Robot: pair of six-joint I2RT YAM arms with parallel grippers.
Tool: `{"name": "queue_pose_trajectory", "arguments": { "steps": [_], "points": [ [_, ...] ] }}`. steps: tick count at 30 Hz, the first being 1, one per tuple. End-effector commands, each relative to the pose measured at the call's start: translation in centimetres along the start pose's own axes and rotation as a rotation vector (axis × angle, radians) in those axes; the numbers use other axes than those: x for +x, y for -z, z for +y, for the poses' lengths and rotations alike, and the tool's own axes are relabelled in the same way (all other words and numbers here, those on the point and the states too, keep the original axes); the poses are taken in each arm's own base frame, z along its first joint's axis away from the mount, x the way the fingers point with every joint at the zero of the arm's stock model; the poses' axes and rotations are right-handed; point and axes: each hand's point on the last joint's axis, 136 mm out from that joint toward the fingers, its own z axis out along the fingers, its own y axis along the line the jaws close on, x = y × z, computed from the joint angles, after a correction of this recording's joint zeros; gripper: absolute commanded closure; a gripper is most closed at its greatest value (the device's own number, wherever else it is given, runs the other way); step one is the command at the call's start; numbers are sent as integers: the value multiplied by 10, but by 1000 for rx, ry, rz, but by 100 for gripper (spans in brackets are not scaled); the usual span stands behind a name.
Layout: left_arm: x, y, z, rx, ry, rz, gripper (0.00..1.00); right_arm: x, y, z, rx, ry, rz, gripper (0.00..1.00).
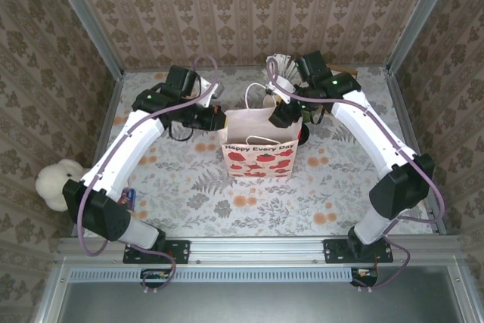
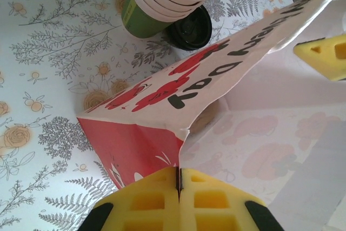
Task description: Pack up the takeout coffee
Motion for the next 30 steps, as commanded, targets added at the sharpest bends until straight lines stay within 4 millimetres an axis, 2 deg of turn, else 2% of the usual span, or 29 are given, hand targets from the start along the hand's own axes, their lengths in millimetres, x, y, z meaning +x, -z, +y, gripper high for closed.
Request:
{"name": "queue_pose_trajectory", "arguments": {
  "steps": [1,4,8,11,13,16,19,21,25,29,30],
  "points": [
    [-4,8,-8,29,-37,-6,100,5,-6,10,-53,28,36,53],
    [-4,11,-12,55,-47,11,100,-3,4,5,7,20,25,77],
    [-3,22,-20,69,-82,22,99,-22,32,24,1,-29,-53,90],
    [-6,27,-15,22,-87,2,95,-20,40,35,-32,-161,-48,93],
    [-7,28,-15,25,-86,0,93,-10,35,42,-59,-239,-16,96],
    [-8,25,-13,22,-83,5,92,2,23,41,-16,-331,13,100],
    [-8,23,-9,2,-84,16,88,4,16,41,19,-401,-1,100],
    [-10,25,-12,16,-93,9,73,13,12,38,73,-440,20,100],
    [-18,39,-36,106,-150,-48,47,28,3,28,175,-505,48,100],
    [-24,50,-41,99,-182,-128,25,16,9,35,187,-527,23,100],
    [-28,56,-32,79,-164,-161,19,13,11,35,199,-530,18,100]
  ]
}}
